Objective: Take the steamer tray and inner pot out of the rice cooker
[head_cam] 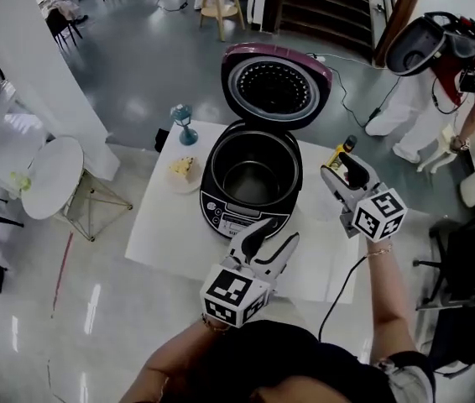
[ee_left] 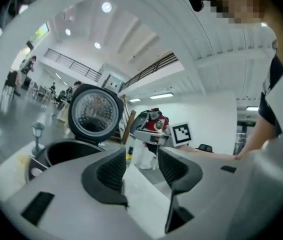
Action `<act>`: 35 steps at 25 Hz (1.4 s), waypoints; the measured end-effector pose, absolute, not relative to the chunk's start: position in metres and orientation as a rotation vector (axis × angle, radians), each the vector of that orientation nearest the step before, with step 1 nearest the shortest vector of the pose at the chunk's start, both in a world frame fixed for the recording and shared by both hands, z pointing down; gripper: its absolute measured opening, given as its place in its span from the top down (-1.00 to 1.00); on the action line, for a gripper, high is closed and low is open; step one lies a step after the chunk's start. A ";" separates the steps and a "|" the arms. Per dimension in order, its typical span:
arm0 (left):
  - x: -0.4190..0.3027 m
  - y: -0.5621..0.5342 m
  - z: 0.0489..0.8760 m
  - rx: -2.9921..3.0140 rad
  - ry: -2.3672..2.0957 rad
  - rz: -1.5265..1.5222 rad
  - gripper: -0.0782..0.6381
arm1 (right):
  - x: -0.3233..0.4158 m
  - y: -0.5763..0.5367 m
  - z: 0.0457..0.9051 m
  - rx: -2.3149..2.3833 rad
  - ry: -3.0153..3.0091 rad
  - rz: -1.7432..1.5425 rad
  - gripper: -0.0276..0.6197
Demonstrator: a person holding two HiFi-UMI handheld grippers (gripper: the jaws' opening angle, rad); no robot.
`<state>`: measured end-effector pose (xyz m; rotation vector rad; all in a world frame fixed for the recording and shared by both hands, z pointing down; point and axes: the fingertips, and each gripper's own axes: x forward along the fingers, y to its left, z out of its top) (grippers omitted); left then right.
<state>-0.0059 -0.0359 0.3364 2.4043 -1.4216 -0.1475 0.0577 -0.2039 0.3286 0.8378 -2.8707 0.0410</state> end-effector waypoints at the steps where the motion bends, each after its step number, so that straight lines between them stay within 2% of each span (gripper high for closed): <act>1: -0.023 -0.039 0.331 2.395 -1.490 -0.147 0.22 | 0.050 -0.198 0.322 0.849 -2.858 -0.036 0.18; 5: -0.087 -0.050 0.313 2.346 -1.690 -0.128 0.21 | 0.022 -0.177 0.313 0.881 -2.759 -0.321 0.18; 9: -0.129 -0.061 0.315 2.300 -1.847 0.030 0.08 | 0.005 -0.166 0.329 0.835 -2.633 -0.406 0.18; 19: -0.197 -0.122 0.358 2.187 -1.833 0.305 -0.05 | -0.036 -0.208 0.369 0.865 -2.565 -0.221 0.17; 24: -0.205 -0.161 0.400 2.157 -1.585 0.557 -0.19 | -0.048 -0.225 0.411 0.749 -2.390 -0.144 -0.04; 28: -0.211 -0.181 0.426 2.142 -1.473 0.756 -0.19 | -0.053 -0.241 0.432 0.726 -2.292 -0.135 -0.09; 35: -0.215 -0.211 0.457 2.107 -1.345 0.855 -0.19 | -0.045 -0.271 0.457 0.773 -2.133 -0.072 -0.14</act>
